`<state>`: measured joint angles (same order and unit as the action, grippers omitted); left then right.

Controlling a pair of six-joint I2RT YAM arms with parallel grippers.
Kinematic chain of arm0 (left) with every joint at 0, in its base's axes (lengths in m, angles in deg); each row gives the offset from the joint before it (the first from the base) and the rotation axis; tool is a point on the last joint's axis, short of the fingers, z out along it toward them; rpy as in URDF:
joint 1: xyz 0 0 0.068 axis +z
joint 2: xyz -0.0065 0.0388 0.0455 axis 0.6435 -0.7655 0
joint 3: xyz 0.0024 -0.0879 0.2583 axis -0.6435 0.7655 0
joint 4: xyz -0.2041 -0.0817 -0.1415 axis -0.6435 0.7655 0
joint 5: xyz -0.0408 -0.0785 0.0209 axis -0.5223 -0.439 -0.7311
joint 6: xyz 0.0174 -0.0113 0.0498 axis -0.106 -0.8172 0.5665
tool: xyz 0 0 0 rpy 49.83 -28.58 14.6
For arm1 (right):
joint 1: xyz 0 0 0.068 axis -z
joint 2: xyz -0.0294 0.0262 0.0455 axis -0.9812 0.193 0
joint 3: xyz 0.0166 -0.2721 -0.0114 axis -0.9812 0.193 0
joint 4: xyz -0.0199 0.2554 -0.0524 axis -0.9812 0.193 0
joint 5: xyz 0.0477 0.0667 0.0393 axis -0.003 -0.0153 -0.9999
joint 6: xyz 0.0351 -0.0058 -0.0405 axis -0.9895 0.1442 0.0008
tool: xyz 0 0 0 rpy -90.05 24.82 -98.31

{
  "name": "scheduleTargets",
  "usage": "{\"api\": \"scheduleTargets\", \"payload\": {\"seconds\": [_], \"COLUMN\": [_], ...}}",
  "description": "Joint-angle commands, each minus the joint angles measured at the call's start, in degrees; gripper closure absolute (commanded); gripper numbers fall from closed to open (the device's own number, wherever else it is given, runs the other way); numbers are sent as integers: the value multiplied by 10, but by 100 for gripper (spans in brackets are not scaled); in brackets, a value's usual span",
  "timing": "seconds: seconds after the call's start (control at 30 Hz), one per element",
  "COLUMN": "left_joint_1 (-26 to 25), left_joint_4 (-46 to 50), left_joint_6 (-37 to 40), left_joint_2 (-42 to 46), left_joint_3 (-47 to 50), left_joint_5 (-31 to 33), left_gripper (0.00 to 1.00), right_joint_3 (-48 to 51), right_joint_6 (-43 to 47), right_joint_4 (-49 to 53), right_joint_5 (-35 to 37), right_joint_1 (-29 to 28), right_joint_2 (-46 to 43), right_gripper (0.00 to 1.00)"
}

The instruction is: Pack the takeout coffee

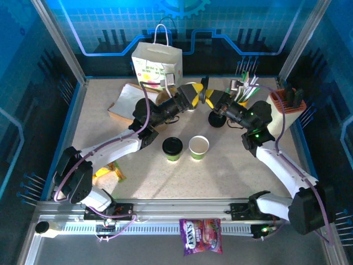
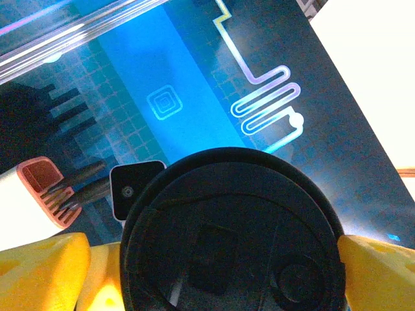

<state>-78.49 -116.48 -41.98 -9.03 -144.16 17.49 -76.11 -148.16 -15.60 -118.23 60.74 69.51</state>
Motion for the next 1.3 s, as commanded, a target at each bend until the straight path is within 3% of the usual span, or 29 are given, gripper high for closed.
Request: {"api": "scheduleTargets", "payload": {"seconds": [0.0,0.17,0.3,0.77,1.27], "left_joint_1": [-4,-4,-4,0,24], "left_joint_4": [-39,-46,-40,-29,-26], "left_joint_6": [-14,-12,4,18,28], "left_joint_2": [-6,-7,-4,-25,-11], "left_joint_3": [-19,-14,-16,-41,-16], "left_joint_5": [-10,-8,-5,0,21], "left_gripper": [7,16,18,4,2], "right_joint_3": [-5,-3,-3,-14,-12], "right_joint_6": [-5,-10,-14,-20,-22], "right_joint_4": [-34,-43,-49,-52,-57], "right_joint_5": [2,4,3,4,13], "right_joint_1": [-10,-11,-14,-28,-30], "right_joint_2": [7,13,18,29,41], "right_gripper": [90,90,90,90,91]}}
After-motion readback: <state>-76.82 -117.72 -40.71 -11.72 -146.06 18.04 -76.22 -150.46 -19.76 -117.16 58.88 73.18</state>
